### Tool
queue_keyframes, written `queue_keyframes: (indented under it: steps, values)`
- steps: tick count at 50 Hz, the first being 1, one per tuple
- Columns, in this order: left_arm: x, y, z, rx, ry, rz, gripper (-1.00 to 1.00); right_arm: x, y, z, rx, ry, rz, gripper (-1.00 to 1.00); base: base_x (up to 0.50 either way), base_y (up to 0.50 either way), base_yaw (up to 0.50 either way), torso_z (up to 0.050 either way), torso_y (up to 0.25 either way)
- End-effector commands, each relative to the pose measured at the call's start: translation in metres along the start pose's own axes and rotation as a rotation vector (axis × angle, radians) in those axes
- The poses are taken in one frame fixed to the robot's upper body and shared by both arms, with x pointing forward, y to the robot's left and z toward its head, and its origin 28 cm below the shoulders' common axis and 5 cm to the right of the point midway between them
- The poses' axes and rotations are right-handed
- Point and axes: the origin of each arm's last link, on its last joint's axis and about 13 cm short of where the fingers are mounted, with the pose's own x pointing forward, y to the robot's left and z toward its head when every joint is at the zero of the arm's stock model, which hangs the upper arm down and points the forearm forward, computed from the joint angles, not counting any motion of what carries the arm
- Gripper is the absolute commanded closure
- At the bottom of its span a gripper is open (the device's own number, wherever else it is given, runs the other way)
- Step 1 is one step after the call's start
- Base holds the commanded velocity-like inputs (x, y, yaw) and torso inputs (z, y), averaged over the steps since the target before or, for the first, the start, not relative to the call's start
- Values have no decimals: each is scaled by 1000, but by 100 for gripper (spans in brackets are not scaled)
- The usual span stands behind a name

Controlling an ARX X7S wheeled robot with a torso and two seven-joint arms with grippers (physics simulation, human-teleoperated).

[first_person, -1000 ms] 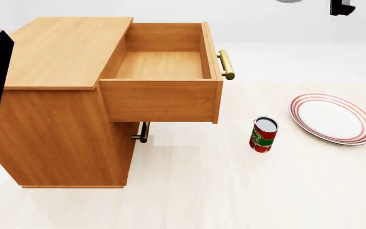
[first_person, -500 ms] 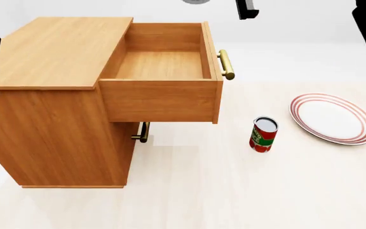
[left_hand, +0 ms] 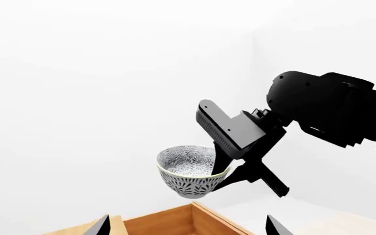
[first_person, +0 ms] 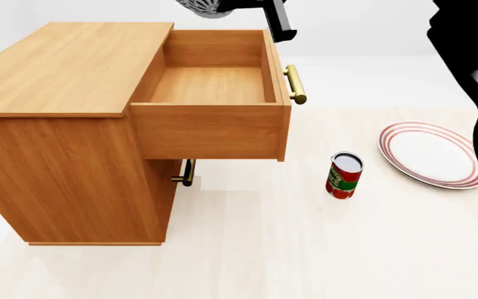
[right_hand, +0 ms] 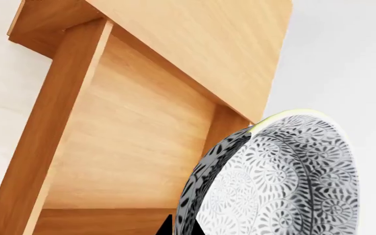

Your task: Put the bowl in the top drawer of the cabinet.

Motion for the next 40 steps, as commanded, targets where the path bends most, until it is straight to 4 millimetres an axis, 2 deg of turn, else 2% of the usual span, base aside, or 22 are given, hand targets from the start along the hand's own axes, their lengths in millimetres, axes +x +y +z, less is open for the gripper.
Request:
queue_keyframes:
  steps: [1, 14, 23, 40]
  values:
    - [-9, -2, 3, 24, -24, 10, -100, 4, 1, 3, -7, 0, 3, 100, 0, 0, 0, 0, 0]
    - [-16, -2, 4, 25, -37, 27, -100, 0, 0, 7, -24, 22, -3, 100, 0, 0, 0, 0, 1]
    - [-18, -2, 4, 28, -46, 32, -100, 0, -1, 9, -31, 24, -1, 100, 0, 0, 0, 0, -177]
    - [-20, -1, 4, 27, -61, 36, -100, -1, -1, 15, -45, 26, 20, 100, 0, 0, 0, 0, -103]
